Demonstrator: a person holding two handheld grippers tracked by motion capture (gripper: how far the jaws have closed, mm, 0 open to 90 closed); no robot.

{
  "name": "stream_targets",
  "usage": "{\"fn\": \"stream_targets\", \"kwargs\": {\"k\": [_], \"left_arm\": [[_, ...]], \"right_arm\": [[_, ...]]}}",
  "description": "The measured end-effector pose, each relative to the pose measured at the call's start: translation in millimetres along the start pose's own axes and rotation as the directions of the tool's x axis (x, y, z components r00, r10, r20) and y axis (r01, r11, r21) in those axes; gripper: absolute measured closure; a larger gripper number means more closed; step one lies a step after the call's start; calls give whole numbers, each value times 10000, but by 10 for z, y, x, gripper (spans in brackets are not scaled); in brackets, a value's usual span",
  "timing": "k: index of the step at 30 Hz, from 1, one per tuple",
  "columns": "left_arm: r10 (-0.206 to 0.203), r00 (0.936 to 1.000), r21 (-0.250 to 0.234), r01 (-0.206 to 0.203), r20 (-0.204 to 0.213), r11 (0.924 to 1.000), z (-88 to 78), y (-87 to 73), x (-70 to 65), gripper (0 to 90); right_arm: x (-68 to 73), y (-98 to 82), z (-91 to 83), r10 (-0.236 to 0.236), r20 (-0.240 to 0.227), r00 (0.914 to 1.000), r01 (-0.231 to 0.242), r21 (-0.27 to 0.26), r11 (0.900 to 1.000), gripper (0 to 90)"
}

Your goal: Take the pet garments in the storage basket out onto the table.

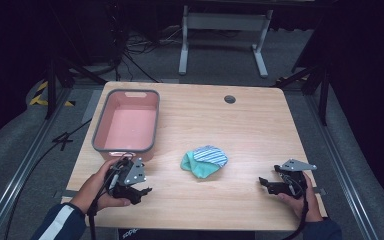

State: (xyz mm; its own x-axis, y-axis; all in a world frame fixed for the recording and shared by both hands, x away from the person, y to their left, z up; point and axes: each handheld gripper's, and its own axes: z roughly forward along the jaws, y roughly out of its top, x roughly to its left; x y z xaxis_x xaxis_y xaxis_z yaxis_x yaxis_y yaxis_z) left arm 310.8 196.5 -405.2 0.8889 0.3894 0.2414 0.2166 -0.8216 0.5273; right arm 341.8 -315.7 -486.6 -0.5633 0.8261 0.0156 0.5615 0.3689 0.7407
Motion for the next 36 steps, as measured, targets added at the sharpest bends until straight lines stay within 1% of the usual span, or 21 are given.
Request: {"fn": "stream_targets", "kwargs": {"k": [2,3,7,8,9,12,14,18,21,22,23,24,26,27,28,30,31,32,33,34,36], "left_arm": [[-167,9998,39,167,-82,9999,14,-90,27,238],[-375,9993,-5,375,-36,9993,20,-154,48,237],[-808,9967,8,808,-18,9967,41,-352,118,237],[-808,9967,8,808,-18,9967,41,-352,118,237],[-951,9955,-1,951,29,9955,53,-434,139,234],[-1115,9938,46,1115,20,9938,65,-509,156,231],[-1254,9921,-67,1254,30,9921,69,-577,179,231],[-1797,9836,-461,1804,174,9825,87,-753,221,226],[-2036,9790,-822,2036,88,9756,81,-852,249,229],[-2036,9790,-822,2036,88,9756,81,-852,249,228],[-2443,9690,-1051,2467,356,9634,104,-931,274,228],[-2464,9690,-949,2472,197,9643,109,-967,283,225],[-2656,9636,-856,2672,289,9598,149,-1035,298,220],[-2656,9636,-856,2672,289,9598,149,-1035,298,217],[-2795,9599,-709,2804,220,9573,195,-1097,305,213],[-3191,9468,-922,3217,426,9423,215,-1162,332,172],[-3499,9351,-1063,3541,567,9291,223,-1206,348,163],[-3499,9351,-1063,3541,567,9291,223,-1206,348,153],[-3664,9286,-1321,3711,590,9192,230,-1252,351,153],[-3703,9276,-1415,3736,498,9168,229,-1270,353,149],[-3748,9257,-1416,3783,516,9148,234,-1268,351,146]], "right_arm": [[-1,0,0,-9,3,10000,9,3,10000,197],[0,0,0,-3,1,10000,3,0,10000,197],[-1,0,0,-11,4,10000,11,3,10000,197],[-1,0,0,-11,4,10000,11,3,10000,197],[1,0,0,9,-3,10000,-9,-4,10000,197],[0,0,0,-1,-1,10000,1,-1,10000,197],[-1,0,0,-7,4,10000,7,3,10000,197],[0,0,0,0,-4,10000,0,4,10000,197],[-1,0,0,3,-9,10000,-3,0,10000,198],[-1,0,0,3,-9,10000,-3,0,10000,198],[-2,0,0,6,-15,10000,-6,-7,10000,198],[-2,-1,0,11,-19,10000,-11,-9,10000,198],[-2,-1,-1,9,-18,10000,-9,-8,10000,198],[-2,-1,-1,8,-17,10000,-8,-6,10000,198],[-2,-1,-1,10,-20,10000,-10,-8,10000,198],[-2,0,0,10,-21,10000,-10,-9,10000,198],[-2,0,0,20,-25,10000,-20,-12,10000,198],[-2,0,0,20,-25,10000,-20,-12,10000,198],[-2,0,0,21,-29,10000,-21,-13,10000,198],[-2,0,1,27,-39,10000,-27,-18,10000,198],[-3,-1,0,16,-41,10000,-16,-15,10000,197]]}}
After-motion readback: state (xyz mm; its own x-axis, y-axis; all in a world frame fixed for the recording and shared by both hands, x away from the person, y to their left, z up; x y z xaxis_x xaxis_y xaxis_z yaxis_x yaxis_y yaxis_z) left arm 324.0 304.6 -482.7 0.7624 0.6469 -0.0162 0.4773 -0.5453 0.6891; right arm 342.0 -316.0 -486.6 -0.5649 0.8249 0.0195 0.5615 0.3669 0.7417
